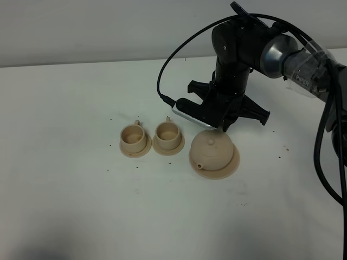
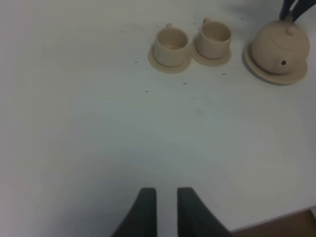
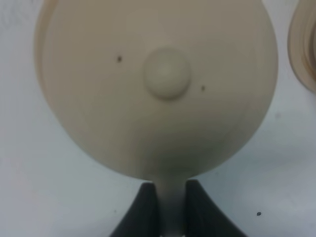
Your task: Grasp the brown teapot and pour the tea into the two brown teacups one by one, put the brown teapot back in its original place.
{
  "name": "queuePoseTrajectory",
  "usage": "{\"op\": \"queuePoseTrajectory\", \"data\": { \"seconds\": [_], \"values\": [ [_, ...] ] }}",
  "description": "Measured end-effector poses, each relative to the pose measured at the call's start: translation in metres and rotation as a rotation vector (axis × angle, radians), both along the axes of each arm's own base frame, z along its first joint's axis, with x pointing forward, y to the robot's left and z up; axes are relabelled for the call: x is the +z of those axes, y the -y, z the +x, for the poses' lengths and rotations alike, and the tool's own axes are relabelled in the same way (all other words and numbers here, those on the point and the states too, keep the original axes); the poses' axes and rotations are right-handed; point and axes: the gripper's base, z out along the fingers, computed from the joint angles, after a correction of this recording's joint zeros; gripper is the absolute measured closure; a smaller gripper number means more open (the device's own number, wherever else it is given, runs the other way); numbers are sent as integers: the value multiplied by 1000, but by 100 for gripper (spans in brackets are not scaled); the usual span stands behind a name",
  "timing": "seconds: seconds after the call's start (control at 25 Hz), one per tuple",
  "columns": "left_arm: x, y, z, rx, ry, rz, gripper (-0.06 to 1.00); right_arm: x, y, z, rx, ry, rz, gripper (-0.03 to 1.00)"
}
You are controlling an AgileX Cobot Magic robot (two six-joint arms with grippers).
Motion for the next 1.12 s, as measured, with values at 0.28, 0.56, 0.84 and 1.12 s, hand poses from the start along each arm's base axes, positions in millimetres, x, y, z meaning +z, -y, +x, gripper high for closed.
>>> {"op": "queuePoseTrajectory", "data": {
  "seconds": [0.28,0.56,0.84,1.12],
  "values": [
    [0,0,0,0,0,0,82,-1,3,2,-10,-5,5,86],
    [0,0,0,0,0,0,82,-5,7,5,-27,-20,12,86],
    [0,0,0,0,0,0,82,-5,7,5,-30,-25,19,84],
    [0,0,0,0,0,0,82,-5,5,4,-56,-40,37,71]
  ]
}}
